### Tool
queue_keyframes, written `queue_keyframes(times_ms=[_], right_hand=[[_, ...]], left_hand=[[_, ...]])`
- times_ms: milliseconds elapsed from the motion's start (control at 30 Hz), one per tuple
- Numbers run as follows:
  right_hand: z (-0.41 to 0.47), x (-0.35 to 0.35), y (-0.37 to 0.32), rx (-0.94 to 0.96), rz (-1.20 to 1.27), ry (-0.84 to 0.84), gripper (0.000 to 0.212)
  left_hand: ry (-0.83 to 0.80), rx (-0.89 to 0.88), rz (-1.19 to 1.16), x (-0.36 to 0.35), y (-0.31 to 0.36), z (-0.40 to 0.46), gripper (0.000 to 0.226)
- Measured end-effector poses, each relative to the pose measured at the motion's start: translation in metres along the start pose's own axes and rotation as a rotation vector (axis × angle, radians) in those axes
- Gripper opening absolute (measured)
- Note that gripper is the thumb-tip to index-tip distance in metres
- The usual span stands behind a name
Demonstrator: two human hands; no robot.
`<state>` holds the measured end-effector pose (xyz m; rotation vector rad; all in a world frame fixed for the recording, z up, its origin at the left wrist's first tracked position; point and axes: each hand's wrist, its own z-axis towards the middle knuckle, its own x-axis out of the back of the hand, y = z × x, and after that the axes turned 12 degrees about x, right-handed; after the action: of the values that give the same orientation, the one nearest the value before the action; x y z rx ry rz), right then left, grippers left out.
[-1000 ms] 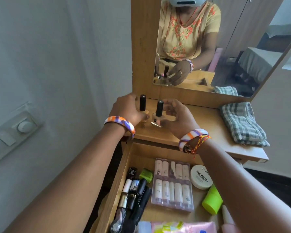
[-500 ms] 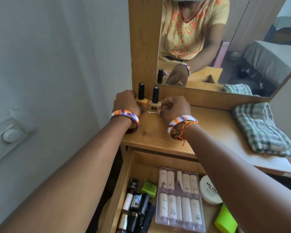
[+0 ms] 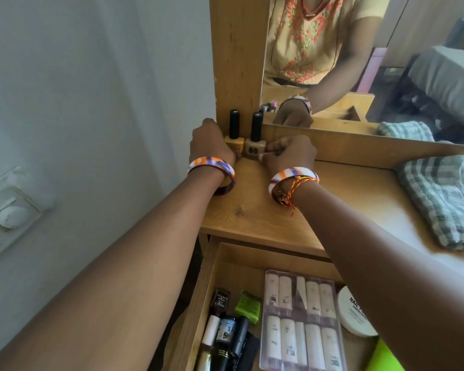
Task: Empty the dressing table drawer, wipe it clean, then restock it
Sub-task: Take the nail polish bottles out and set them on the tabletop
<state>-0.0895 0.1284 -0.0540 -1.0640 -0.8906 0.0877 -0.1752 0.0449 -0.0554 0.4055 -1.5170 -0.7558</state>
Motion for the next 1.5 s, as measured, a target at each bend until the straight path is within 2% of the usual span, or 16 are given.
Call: queue_keyframes(times_ms=[300, 400, 467, 567, 667, 767, 900, 967, 1033, 1133, 1400, 1500], right_hand=[[-0.007, 0.004, 0.002, -0.041, 0.055, 0.028, 0.023], [-0.026, 0.013, 0.001, -0.022, 0.061, 0.009, 0.018], [-0.045, 0.020, -0.003, 0.032, 0.019, -0.042, 0.014], [-0.075, 0.031, -0.013, 0.150, -0.027, -0.119, 0.002], [-0.108, 0.041, -0.017, 0.314, -0.136, -0.266, 0.004], [-0.139, 0.043, -0.008, 0.394, -0.267, -0.446, 0.010], [-0.172, 0.028, 0.012, 0.424, -0.511, -0.703, 0.023], [-0.184, 0.022, 0.019, 0.415, -0.523, -0.734, 0.032], [-0.192, 0.015, 0.026, 0.407, -0.510, -0.739, 0.039], [-0.195, 0.000, 0.039, 0.410, -0.475, -0.772, 0.049], [-0.196, -0.006, 0.054, 0.538, -0.418, -0.712, 0.037], [-0.195, -0.001, 0.057, 0.592, -0.370, -0.668, 0.038]], left_hand=[[0.025, -0.035, 0.021, 0.011, 0.000, -0.017, 0.041], [0.021, -0.122, 0.032, 0.023, -0.005, -0.037, 0.026], [-0.086, -0.201, 0.082, 0.034, -0.007, -0.055, 0.015], [-0.352, -0.278, 0.277, 0.053, -0.012, -0.085, 0.023], [-0.632, -0.282, 0.457, 0.067, -0.021, -0.116, 0.021], [-0.741, -0.294, 0.682, 0.062, -0.039, -0.140, 0.014], [-0.581, -0.465, 0.931, 0.050, -0.059, -0.170, 0.023], [-0.506, -0.560, 1.034, 0.047, -0.063, -0.177, 0.025], [-0.502, -0.631, 1.157, 0.046, -0.066, -0.176, 0.023], [-0.545, -0.622, 1.268, 0.045, -0.071, -0.171, 0.024], [-0.561, -0.628, 1.192, 0.039, -0.083, -0.167, 0.039], [-0.489, -0.703, 1.164, 0.038, -0.086, -0.163, 0.039]])
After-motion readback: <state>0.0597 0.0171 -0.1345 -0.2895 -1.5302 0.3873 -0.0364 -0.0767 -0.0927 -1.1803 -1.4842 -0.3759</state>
